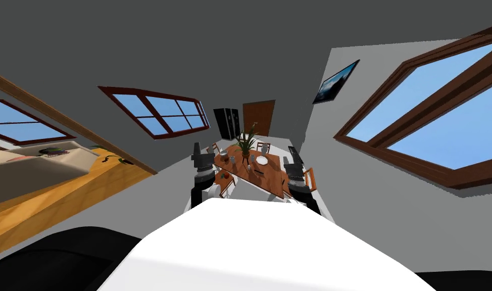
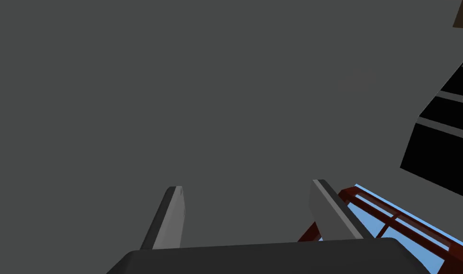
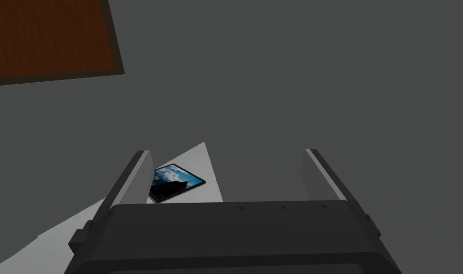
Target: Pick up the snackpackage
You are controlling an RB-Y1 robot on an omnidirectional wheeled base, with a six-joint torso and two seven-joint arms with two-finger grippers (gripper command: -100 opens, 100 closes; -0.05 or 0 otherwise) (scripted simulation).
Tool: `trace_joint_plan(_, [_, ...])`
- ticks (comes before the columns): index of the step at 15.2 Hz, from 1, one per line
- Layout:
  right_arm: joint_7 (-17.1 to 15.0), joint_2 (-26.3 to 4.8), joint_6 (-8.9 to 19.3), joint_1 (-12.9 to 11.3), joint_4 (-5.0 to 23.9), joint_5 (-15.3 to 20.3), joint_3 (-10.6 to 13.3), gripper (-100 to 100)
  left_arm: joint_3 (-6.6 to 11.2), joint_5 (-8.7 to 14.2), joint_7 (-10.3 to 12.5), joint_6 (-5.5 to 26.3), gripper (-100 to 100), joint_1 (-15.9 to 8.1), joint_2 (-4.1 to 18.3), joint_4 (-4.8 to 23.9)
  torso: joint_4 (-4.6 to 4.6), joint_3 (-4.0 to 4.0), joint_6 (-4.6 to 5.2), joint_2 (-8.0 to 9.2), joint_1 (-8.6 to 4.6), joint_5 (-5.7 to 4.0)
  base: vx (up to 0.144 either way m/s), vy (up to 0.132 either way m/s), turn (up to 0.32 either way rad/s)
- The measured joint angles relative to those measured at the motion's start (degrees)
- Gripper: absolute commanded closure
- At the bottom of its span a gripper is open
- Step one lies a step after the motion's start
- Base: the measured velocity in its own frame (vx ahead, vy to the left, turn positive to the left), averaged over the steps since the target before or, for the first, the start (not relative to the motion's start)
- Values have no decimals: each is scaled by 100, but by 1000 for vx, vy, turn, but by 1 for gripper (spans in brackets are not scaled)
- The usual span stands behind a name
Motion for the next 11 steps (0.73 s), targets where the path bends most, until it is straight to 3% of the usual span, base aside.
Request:
trace_joint_plan(5, [197,-201,140,-163,564,75,315,-100,0,0,0,0,0,0,0,0,0,-1,-2,-2,2,0,0,26,200])
trace_joint_plan(8, [284,-364,171,-103,826,104,499,-100,0,0,0,0,0,0,0,0,0,-1,0,-2,0,0,4,24,147])
trace_joint_plan(11, [366,-527,188,-194,1230,117,641,-100,0,0,0,0,0,0,0,0,0,-1,0,-2,-2,0,4,23,159])
